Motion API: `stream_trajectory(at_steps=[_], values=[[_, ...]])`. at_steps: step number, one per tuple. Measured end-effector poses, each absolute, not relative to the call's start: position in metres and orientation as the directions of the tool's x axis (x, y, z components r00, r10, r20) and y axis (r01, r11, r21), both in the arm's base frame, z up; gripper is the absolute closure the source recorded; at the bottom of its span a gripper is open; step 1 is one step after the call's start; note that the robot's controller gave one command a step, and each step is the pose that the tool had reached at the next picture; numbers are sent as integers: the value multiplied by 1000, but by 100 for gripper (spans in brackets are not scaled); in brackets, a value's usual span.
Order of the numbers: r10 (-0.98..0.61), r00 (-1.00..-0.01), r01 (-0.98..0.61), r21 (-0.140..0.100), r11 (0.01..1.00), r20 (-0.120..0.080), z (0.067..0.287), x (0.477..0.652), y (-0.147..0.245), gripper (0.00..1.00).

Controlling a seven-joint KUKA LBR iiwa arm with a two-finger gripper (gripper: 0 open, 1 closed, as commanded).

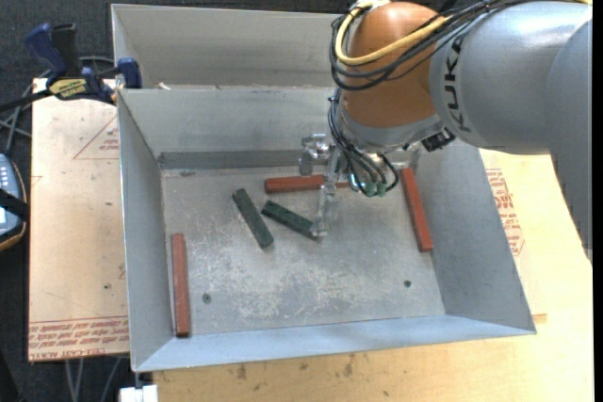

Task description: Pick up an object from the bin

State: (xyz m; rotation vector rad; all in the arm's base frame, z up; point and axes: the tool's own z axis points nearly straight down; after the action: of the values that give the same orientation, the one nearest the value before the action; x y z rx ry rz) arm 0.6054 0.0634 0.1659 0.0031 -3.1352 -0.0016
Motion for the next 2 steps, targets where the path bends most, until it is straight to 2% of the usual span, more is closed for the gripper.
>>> stream_trajectory(at_steps=[1, 2], values=[[-1, -1000, -1, 1, 1000, -1, 170, 607, 63, 0], [142, -990, 142, 2, 990, -1, 72, 604, 50, 100]])
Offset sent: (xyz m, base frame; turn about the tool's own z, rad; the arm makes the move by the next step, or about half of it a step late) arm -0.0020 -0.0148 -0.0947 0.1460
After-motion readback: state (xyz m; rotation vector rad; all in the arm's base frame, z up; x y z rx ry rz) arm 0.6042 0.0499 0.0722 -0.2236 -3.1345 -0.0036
